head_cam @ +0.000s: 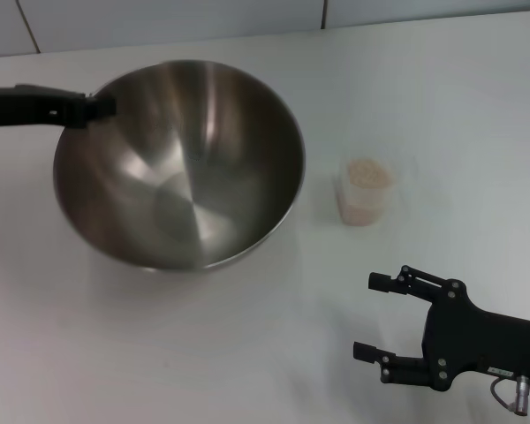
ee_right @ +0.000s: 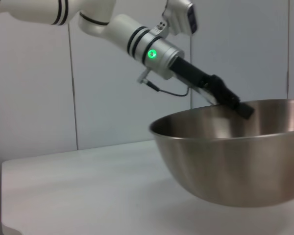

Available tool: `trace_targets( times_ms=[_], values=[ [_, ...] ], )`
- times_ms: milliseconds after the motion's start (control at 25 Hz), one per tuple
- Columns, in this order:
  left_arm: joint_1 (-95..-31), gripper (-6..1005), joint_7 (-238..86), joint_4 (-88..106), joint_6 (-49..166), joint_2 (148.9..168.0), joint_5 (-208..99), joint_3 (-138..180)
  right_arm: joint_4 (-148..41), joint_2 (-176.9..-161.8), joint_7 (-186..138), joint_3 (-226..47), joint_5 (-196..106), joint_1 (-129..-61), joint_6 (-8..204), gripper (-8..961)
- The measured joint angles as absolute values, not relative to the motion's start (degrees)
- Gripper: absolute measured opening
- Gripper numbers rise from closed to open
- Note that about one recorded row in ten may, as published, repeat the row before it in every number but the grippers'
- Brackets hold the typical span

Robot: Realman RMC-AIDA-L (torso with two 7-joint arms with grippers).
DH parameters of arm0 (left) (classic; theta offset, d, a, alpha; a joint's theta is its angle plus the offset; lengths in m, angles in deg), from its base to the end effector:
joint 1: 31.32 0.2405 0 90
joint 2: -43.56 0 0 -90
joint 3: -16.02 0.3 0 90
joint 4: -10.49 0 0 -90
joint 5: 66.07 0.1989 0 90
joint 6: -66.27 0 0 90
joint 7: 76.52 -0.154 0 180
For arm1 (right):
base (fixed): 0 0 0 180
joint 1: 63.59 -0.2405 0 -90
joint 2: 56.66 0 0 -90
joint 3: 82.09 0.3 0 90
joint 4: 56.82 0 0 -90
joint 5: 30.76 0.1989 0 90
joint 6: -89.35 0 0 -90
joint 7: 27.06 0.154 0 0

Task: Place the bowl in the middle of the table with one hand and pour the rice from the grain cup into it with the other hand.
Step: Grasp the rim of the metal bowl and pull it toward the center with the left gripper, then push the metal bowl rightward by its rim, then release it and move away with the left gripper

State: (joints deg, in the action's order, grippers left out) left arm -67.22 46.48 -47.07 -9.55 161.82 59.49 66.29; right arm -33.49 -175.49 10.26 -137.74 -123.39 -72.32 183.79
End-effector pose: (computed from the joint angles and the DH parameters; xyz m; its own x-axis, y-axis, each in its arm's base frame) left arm -0.2440 0.4179 0.0076 0.6850 0.6134 0.3930 0.7246 -0.6295 -0.2806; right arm 0.3471 0.1973 -0.0658 0.7878 -0.0642 -0.6126 -0.3078 -0.9025 -0.3013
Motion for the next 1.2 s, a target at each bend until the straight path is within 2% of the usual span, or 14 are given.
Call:
trace_targets(
  times_ms=[360,840,1200],
  values=[
    [-74.67,42,43.87,-35.35,1.73,161.90,64.24,68.12,-33.44,-175.49,10.30,-137.49,-123.39,-72.13,183.92,824],
    [-74.36,42,41.05,-32.60,5.57,161.90,64.39,69.63,-33.44,-175.49,10.35,-137.55,-123.39,-72.16,183.91,823],
    [-70.23,228,37.28,-40.23,-2.06,161.87,62.56,69.60,-33.70,-175.49,10.34,-137.30,-123.24,-72.35,183.79,823]
  ],
)
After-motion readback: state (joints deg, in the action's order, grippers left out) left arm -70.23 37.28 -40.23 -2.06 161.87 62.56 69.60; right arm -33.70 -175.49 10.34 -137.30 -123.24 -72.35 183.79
